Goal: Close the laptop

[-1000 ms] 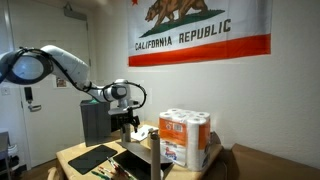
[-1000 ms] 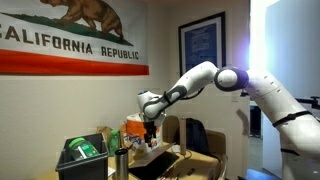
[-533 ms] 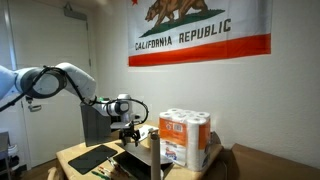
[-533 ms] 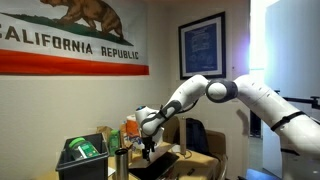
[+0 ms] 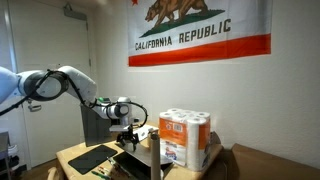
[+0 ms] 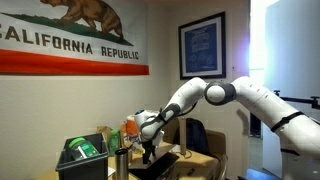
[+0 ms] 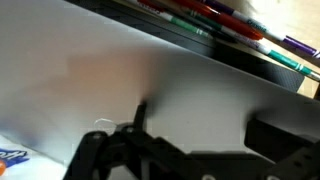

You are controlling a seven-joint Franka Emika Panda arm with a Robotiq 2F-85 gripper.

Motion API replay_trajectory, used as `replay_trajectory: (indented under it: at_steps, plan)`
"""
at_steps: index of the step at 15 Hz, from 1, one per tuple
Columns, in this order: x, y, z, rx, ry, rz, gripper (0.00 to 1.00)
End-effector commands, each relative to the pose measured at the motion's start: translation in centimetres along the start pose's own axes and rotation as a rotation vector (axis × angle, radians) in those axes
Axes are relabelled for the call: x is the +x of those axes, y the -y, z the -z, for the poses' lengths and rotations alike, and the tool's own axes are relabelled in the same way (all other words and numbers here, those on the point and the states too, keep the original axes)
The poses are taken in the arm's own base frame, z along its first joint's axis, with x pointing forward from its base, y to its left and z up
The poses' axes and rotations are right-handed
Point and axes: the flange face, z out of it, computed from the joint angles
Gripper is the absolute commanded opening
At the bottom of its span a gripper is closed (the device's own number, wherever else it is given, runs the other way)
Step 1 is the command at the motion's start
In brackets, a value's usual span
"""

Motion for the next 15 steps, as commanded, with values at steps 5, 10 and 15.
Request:
replay_trajectory:
  at_steps: [5,10,15]
  plan:
    - [-2.5,3.0,-4.0,0.075,0.107,-0.045,1.00]
    - [-3.8,4.7,-6.2,0.107,0.141,-0.049,1.00]
    - [-3.8,4.3,-4.5,0.086,0.138,-0.081,1.00]
